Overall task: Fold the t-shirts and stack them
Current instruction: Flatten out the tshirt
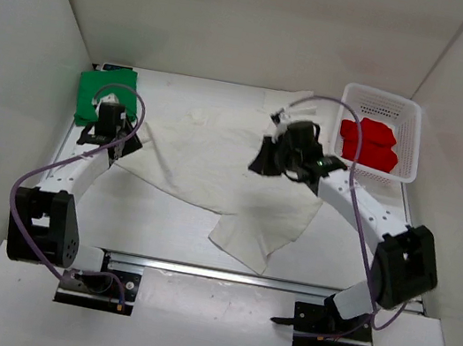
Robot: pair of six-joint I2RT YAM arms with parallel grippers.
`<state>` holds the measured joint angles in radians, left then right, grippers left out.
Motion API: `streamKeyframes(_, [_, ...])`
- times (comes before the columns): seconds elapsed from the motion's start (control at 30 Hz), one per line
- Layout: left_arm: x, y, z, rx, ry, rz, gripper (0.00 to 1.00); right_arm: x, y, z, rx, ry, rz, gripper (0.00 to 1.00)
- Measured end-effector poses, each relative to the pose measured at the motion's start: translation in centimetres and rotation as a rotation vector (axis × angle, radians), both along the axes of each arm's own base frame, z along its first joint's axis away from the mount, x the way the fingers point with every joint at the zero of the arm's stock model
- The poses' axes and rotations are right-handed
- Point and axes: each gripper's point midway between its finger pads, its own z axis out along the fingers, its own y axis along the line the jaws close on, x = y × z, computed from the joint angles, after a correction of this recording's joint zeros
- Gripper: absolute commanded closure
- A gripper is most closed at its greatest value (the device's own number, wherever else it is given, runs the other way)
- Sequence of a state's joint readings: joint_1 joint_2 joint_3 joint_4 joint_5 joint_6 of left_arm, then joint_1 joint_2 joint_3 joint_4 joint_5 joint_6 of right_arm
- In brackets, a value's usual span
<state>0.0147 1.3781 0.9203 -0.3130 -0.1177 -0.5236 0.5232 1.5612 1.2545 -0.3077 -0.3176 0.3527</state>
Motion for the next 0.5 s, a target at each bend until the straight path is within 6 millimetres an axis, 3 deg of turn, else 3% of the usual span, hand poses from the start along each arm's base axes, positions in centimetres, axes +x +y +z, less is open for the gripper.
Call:
streamKeyframes(0.03, [-1.1, 0.3, -1.5, -0.022, 0.033, 0.020, 0.51, -2.2, -1.2, -2.4, -0.020, 0.048, -0.007, 0.98])
streamKeyframes(0.1, [-2.9, 1.8, -4.3, -0.078, 0.086, 0.092, 0.51, -4.8, -3.9, -5.1, -0.049, 0.095, -0.052, 0.97])
streamKeyframes(0.2, [-4.9, 4.9, -7.1, -0.159, 0.144, 0.248, 0.50, -7.5, -6.3, -5.6, -0.006, 0.063, -0.107, 0.95])
streamKeyframes(0.33, [-4.4, 6.5, -8.7, -0.208, 0.152, 0.349, 0.47, -10.2, -7.0, -5.0, 0.085, -0.004, -0.103, 0.95])
streamKeyframes(0.43, [-3.6, 6.8, -10.4, -0.239, 0.176, 0.385, 0.47, -11.2, -7.8, -6.6, 0.101, 0.016, -0.114, 0.94])
streamKeyframes(0.5, [-2.2, 7.1, -10.1, -0.254, 0.143, 0.399, 0.48, -11.6, -8.5, -7.8, 0.093, 0.042, -0.127, 0.94])
